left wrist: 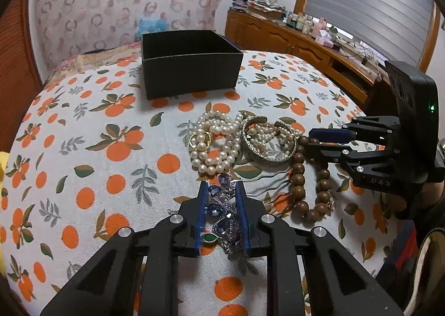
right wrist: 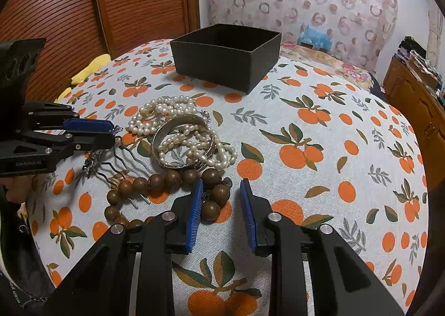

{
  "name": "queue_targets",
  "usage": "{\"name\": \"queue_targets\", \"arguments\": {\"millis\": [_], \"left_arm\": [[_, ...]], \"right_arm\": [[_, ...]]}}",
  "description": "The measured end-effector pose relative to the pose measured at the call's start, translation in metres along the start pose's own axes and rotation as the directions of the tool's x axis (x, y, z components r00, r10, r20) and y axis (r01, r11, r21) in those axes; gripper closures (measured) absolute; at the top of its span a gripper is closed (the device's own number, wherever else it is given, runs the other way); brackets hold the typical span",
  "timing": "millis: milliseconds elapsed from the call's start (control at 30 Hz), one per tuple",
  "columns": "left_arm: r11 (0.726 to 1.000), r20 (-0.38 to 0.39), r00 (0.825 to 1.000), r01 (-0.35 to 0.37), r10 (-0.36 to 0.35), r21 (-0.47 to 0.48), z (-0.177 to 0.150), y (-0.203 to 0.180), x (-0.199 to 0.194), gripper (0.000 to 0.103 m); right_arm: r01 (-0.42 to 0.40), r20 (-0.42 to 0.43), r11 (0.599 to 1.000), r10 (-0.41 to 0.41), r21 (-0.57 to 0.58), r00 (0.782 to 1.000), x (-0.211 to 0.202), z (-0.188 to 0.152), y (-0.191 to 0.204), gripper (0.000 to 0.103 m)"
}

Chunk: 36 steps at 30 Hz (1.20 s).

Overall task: Organize jewelry
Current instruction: 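Lift the wooden bead bracelet with the right tool while the left holds the hairpin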

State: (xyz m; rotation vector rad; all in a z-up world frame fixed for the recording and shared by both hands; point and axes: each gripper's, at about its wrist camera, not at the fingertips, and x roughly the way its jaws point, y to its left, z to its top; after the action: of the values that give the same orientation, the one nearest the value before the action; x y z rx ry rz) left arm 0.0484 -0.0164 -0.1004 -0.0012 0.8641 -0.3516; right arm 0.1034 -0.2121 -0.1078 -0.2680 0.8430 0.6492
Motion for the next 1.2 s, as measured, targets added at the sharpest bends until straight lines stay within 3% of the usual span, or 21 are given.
{"name": "queue_targets", "arguments": {"millis": [333,400,467,833,1200], "left_arm": [[0.999,0.050,0.998,-0.039,0.038,0.014,0.003,-0.002,-0.010,0.085],[0.999,0.061,0.997,-0.044,0.044,0.010,0.004,-0.001,-0.012,0.085],[0.999,0.071,0.996,-0.047,0.046,0.005,0.005,0.000,-0.014,0.085],[0.998,0.123,0.990,-0.069,0.070,-0.013,0.010,0.004,-0.026,0.085],[0.997,0.171,0.983,-0.065,0.069,-0.030,0.018,0.006,-0.040,0.085]], "right_arm": [[-0.007,-0.006,1.000,0.007,-0.003,1.000,0.000,0.000,0.000,0.073],[-0.024,-0.009,1.000,0.024,-0.005,1.000,-0.001,0.000,0.000,0.083],[-0.017,-0.004,1.000,0.017,-0.008,1.000,-0.003,0.001,0.001,0.086],[-0.009,0.149,1.000,0.006,0.016,0.989,-0.043,0.027,-0.005,0.087],[0.015,0.217,1.000,-0.015,-0.001,0.976,-0.066,0.051,-0.008,0.087]]}}
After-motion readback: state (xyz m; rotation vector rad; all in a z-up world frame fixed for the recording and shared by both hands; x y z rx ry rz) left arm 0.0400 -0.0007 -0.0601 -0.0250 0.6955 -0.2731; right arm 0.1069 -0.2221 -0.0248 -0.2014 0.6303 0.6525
